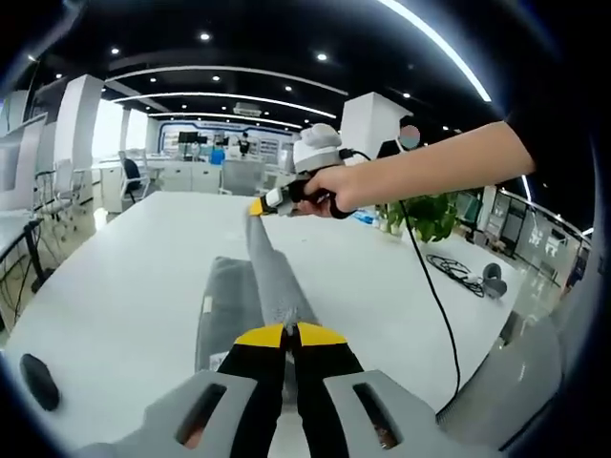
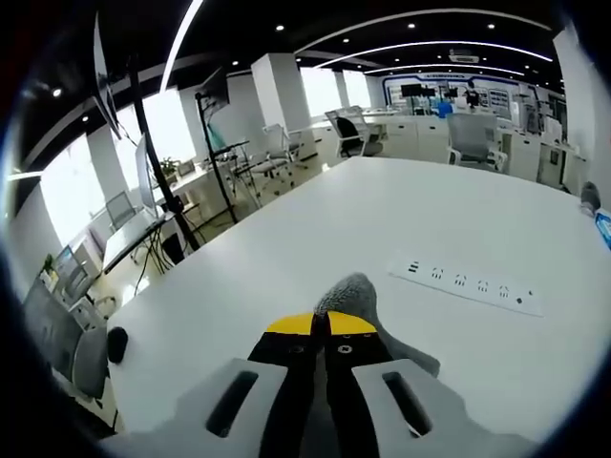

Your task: Fold the towel on the table until its edges align and the towel forms a compact rectangular stack.

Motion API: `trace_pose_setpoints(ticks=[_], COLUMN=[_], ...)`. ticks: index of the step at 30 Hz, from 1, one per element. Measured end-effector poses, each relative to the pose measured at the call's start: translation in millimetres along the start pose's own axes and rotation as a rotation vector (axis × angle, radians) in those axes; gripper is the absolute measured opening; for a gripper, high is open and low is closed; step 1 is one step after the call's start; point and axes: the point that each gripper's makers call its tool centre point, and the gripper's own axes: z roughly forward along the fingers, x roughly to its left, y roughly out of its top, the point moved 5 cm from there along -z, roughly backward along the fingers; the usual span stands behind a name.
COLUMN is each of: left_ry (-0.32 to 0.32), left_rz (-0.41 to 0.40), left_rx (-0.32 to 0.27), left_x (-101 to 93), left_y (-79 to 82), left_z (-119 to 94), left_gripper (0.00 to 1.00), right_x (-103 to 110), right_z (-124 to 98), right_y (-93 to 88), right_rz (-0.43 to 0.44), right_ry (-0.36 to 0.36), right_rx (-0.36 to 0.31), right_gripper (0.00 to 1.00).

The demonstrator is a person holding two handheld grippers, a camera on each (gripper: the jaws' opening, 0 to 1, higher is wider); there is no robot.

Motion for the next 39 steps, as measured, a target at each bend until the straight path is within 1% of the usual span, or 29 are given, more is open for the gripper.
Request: trace_pose_setpoints(ticks=[3,4,6,7,9,12,15,17,20,22,26,28,31,32,35,37,38,39], left_ry=[0.026,0.031,0.038,0.042,0.063,0.092,0.113,0.121,0.13,0.138,0.154,0.168,0.176,0.178,0.181,0.18,0.179,0.179], left_rz=[-0.013,-0.021,-0.049,-0.05,-0.066,-0.102,-0.128,-0.14,-0.155,-0.163,-0.19,-0.205,-0.235,-0.245,-0.258,-0.264,-0.262,-0.255], left_rx=[0.011,0.011,0.019,0.022,0.044,0.054,0.059,0.063,0.081,0.097,0.114,0.135,0.155,0.164,0.181,0.193,0.195,0.197], left_x=[10.0,12.8,18.2,22.5,27.4,37.5,44.6,49.0,52.1,56.3,66.5,73.4,76.6,78.6,81.3,80.2,80.0,80.2], left_y=[-8.7,-10.9,-16.8,-21.2,-28.9,-39.4,-44.5,-48.1,-53.2,-58.2,-69.5,-78.2,-84.9,-88.4,-95.1,-94.6,-94.5,-93.9], left_z=[-2.6,-3.4,-3.8,-3.0,-1.8,-0.8,-0.3,1.1,3.4,4.9,7.9,9.2,11.3,12.0,13.8,13.0,12.8,13.0], left_gripper=[0.03,0.03,0.03,0.03,0.03,0.03,0.03,0.03,0.03,0.03,0.03,0.03,0.04,0.04,0.04,0.05,0.06,0.07], right_x=[3.8,6.3,11.1,12.8,14.6,13.7,13.1,13.8,19.4,18.5,18.3,18.3,15.6,17.6,14.6,15.3,17.2,16.9], right_z=[7.8,7.3,11.9,15.1,21.1,31.3,43.2,46.4,48.0,54.5,64.0,69.1,78.5,77.2,86.9,86.4,80.8,80.3], right_y=[-4.0,-4.7,-8.4,-11.0,-16.2,-23.0,-28.0,-30.8,-37.7,-41.7,-51.2,-56.0,-62.6,-64.8,-68.7,-69.3,-68.7,-68.3], right_rz=[-0.002,-0.003,-0.007,-0.011,-0.016,-0.018,-0.01,-0.013,-0.017,-0.016,-0.006,-0.002,0.004,0.006,0.007,0.011,0.008,0.005], right_ry=[0.005,0.006,0.008,0.008,0.006,0.0,-0.005,-0.006,-0.009,-0.012,-0.023,-0.027,-0.029,-0.026,-0.016,0.0,0.003,0.004], right_rx=[0.011,0.013,0.022,0.026,0.036,0.052,0.064,0.071,0.086,0.093,0.102,0.107,0.117,0.122,0.127,0.128,0.129,0.128], right_gripper=[0.0,0.0,0.0,0.0,0.0,0.0,0.0,0.0,0.0,0.0,0.0,0.01,0.01,0.01,0.01,0.03,0.04,0.06])
